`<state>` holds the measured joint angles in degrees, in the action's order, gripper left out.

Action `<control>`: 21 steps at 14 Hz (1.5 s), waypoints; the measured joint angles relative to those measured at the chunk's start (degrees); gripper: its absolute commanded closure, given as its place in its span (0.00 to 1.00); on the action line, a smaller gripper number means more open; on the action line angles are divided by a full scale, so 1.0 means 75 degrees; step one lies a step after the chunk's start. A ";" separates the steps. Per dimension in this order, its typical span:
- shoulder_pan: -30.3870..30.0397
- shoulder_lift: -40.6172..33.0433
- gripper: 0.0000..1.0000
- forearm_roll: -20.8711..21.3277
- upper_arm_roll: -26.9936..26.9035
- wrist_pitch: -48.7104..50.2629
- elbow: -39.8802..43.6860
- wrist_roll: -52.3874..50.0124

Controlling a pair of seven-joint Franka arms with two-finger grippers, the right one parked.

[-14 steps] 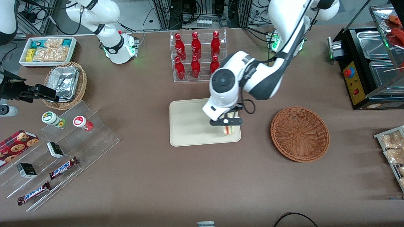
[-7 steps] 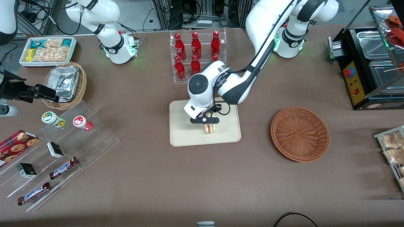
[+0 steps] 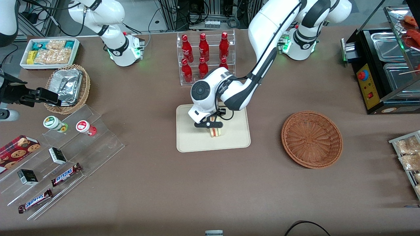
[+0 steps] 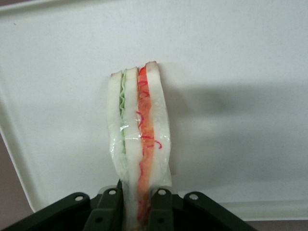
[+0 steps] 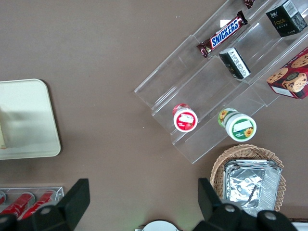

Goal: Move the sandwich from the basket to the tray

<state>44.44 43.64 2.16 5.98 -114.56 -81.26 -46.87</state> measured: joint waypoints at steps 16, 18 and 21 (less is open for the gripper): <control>-0.0282 -0.1791 0.00 -0.0152 -0.0555 0.1735 0.0463 -0.0805; -0.0652 -0.2420 0.00 -0.0152 -0.0644 0.2476 0.0474 -0.0775; -0.1421 -0.3312 0.00 -0.0150 -0.0678 0.3500 0.0458 -0.0052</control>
<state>33.78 18.80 1.04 0.89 -88.31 -77.83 -47.25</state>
